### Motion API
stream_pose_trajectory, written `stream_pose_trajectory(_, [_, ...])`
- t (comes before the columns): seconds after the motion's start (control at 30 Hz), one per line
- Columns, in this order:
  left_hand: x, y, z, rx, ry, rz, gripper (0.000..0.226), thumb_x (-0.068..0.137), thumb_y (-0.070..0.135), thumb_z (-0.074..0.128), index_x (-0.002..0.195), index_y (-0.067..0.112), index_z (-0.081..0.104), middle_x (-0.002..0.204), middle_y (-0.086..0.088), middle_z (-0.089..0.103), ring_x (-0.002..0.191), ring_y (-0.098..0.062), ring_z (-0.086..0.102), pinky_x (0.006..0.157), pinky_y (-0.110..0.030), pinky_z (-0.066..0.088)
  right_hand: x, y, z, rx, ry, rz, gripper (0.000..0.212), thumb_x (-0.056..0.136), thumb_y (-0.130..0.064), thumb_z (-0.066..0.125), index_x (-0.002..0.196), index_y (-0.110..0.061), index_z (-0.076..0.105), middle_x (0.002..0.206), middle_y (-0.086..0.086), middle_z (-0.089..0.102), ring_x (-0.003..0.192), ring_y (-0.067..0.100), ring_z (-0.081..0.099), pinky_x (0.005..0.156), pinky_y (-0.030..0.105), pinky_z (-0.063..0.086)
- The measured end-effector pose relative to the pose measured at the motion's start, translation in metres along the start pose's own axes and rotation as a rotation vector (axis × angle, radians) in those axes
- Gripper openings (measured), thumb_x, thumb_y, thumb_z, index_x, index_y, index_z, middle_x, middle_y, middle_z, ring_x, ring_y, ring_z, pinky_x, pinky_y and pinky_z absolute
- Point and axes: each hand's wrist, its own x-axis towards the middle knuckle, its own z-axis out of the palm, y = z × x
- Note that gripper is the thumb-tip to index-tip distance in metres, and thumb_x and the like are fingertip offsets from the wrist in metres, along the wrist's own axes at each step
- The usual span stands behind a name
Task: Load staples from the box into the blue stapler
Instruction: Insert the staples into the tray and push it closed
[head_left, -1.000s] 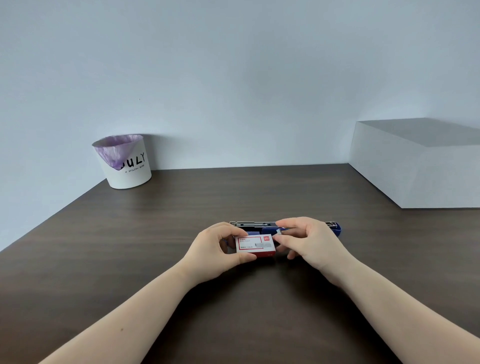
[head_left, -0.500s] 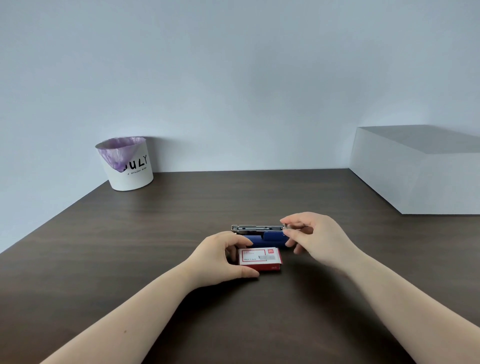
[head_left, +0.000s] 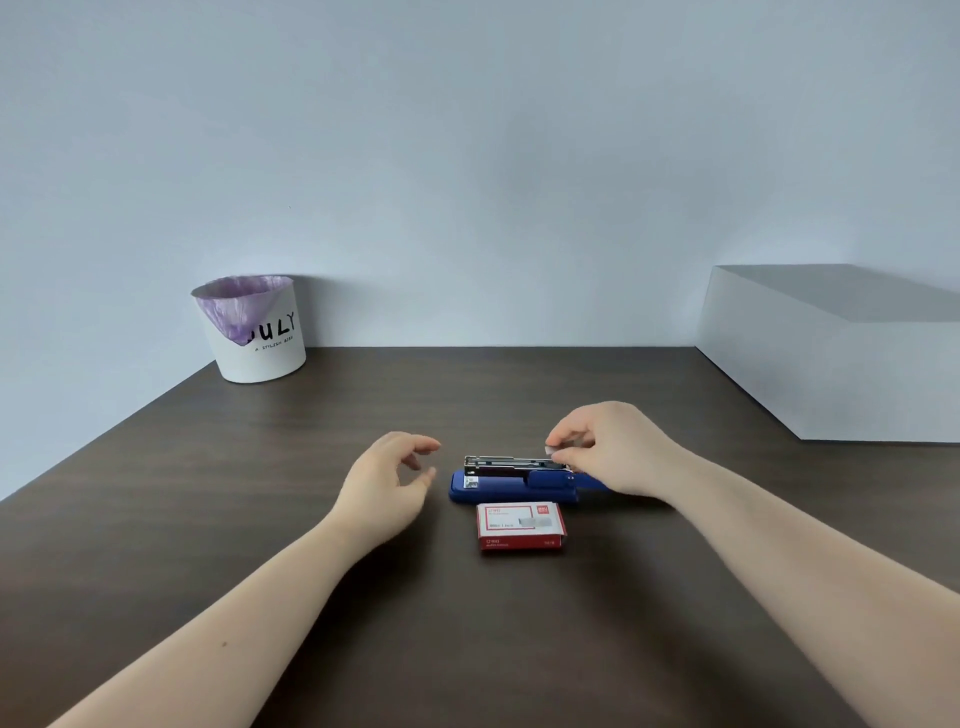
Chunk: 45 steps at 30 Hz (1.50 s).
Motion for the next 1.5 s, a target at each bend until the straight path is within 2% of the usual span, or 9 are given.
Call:
stream_pose_trajectory(0.1, [0.003, -0.003, 0.004, 0.046, -0.131, 0.017, 0.039, 0.081, 0.015, 0.063, 0.119, 0.023, 0.058, 0.110, 0.010, 0.057, 0.095, -0.009, 0.055, 0.082, -0.018, 0.042, 0.005, -0.002, 0.003, -0.065, -0.037, -0.030, 0.016, 0.080, -0.021, 0.071, 0.095, -0.018, 0.075, 0.100, -0.004, 0.075, 0.089, 0.010, 0.066, 0.087, 0.025, 0.051])
stream_pose_trajectory(0.2, [0.006, -0.003, 0.009, 0.092, -0.184, 0.078, 0.043, 0.079, 0.022, 0.066, 0.121, 0.024, 0.056, 0.118, 0.009, 0.060, 0.108, -0.012, 0.054, 0.095, -0.027, 0.043, 0.008, -0.002, 0.007, -0.072, -0.043, -0.043, 0.016, 0.079, -0.023, 0.072, 0.095, -0.020, 0.076, 0.099, -0.005, 0.074, 0.089, 0.010, 0.065, 0.086, 0.024, 0.050])
stream_pose_trajectory(0.27, [0.008, -0.003, 0.014, 0.130, -0.206, 0.135, 0.043, 0.079, 0.026, 0.065, 0.121, 0.026, 0.057, 0.123, 0.009, 0.062, 0.115, -0.012, 0.052, 0.096, -0.028, 0.042, 0.009, -0.003, 0.008, -0.062, -0.043, -0.048, 0.017, 0.080, -0.023, 0.072, 0.095, -0.021, 0.077, 0.098, -0.006, 0.074, 0.091, 0.010, 0.065, 0.087, 0.025, 0.050])
stream_pose_trajectory(0.67, [0.010, -0.002, 0.017, 0.137, -0.207, 0.180, 0.035, 0.079, 0.027, 0.065, 0.114, 0.028, 0.061, 0.116, 0.008, 0.067, 0.110, -0.015, 0.055, 0.089, -0.026, 0.042, 0.014, -0.003, 0.011, -0.054, -0.094, -0.056, 0.019, 0.079, -0.027, 0.073, 0.098, -0.026, 0.076, 0.097, -0.009, 0.073, 0.094, 0.007, 0.062, 0.084, 0.020, 0.045])
stream_pose_trajectory(0.87, [0.010, -0.003, 0.017, 0.142, -0.204, 0.179, 0.036, 0.079, 0.028, 0.065, 0.114, 0.028, 0.061, 0.117, 0.008, 0.066, 0.110, -0.015, 0.054, 0.091, -0.026, 0.042, 0.016, 0.001, 0.013, 0.073, -0.068, -0.016, 0.019, 0.075, -0.022, 0.077, 0.093, -0.023, 0.078, 0.079, -0.015, 0.068, 0.084, 0.004, 0.062, 0.076, 0.013, 0.044])
stream_pose_trajectory(1.13, [0.009, -0.004, 0.017, 0.146, -0.202, 0.173, 0.035, 0.078, 0.029, 0.066, 0.113, 0.027, 0.061, 0.115, 0.007, 0.067, 0.109, -0.016, 0.055, 0.092, -0.028, 0.043, 0.015, 0.000, 0.015, 0.112, -0.081, 0.008, 0.022, 0.074, -0.021, 0.078, 0.096, -0.022, 0.077, 0.083, -0.015, 0.069, 0.085, 0.004, 0.064, 0.080, 0.015, 0.045])
stream_pose_trajectory(1.27, [0.009, -0.004, 0.017, 0.142, -0.201, 0.176, 0.035, 0.078, 0.029, 0.066, 0.113, 0.027, 0.061, 0.114, 0.007, 0.067, 0.108, -0.016, 0.055, 0.094, -0.029, 0.043, 0.011, 0.004, 0.017, 0.144, -0.057, 0.001, 0.027, 0.075, -0.023, 0.078, 0.102, -0.023, 0.075, 0.087, -0.015, 0.068, 0.079, -0.006, 0.061, 0.074, 0.007, 0.042])
stream_pose_trajectory(1.4, [0.009, -0.004, 0.016, 0.140, -0.198, 0.174, 0.034, 0.078, 0.029, 0.066, 0.112, 0.026, 0.062, 0.114, 0.006, 0.067, 0.108, -0.016, 0.056, 0.094, -0.028, 0.043, 0.008, 0.010, 0.010, 0.134, 0.060, 0.011, 0.012, 0.081, -0.020, 0.071, 0.091, -0.021, 0.077, 0.087, -0.010, 0.071, 0.083, 0.005, 0.064, 0.074, 0.016, 0.046])
stream_pose_trajectory(1.5, [0.008, -0.003, 0.016, 0.135, -0.198, 0.173, 0.034, 0.079, 0.028, 0.066, 0.112, 0.026, 0.062, 0.114, 0.007, 0.067, 0.108, -0.015, 0.055, 0.092, -0.027, 0.043, 0.008, 0.012, 0.005, 0.032, 0.077, 0.023, 0.008, 0.082, -0.018, 0.068, 0.084, -0.020, 0.076, 0.086, -0.006, 0.072, 0.082, 0.010, 0.065, 0.069, 0.014, 0.046])
